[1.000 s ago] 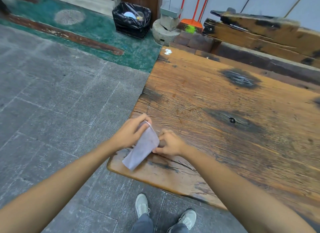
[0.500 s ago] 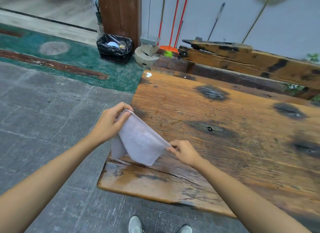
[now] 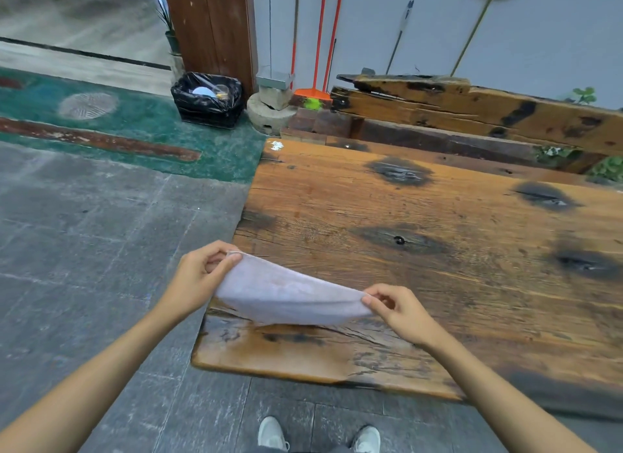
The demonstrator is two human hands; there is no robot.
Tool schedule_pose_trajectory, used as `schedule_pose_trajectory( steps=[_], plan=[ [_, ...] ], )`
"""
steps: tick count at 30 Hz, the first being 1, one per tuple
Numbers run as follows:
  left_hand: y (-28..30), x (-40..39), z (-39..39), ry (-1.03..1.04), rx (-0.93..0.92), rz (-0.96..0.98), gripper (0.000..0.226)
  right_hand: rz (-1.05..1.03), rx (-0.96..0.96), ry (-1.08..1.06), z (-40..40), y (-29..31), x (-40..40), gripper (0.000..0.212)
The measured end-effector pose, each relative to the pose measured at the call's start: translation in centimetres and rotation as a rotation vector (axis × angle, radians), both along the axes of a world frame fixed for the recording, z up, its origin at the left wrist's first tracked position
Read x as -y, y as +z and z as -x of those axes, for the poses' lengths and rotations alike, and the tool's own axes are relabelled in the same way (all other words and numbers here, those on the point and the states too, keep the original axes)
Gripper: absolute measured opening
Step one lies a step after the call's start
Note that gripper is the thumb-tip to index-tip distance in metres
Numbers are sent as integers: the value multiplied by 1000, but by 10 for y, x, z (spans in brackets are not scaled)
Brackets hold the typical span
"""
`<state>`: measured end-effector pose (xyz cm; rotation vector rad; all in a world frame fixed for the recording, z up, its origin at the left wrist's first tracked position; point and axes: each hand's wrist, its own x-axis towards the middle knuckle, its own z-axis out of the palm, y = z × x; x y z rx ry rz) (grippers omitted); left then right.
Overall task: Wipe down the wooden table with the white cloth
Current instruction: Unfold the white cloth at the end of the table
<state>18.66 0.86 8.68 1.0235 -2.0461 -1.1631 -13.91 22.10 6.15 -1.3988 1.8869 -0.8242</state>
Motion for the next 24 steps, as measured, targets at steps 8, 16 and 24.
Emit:
schedule_pose_trajectory(
  steps=[8, 16, 24],
  plan=[
    [-18, -24, -11, 124, 25, -6, 9, 50, 278, -71, -18, -7, -19, 19],
    [-79, 16, 4, 138, 199, -108, 11, -91, 85, -230, -25, -62, 26, 18],
    [-123, 67, 38, 125, 349, -117, 20, -257, -182, -322, -6, -98, 89, 23]
  ],
)
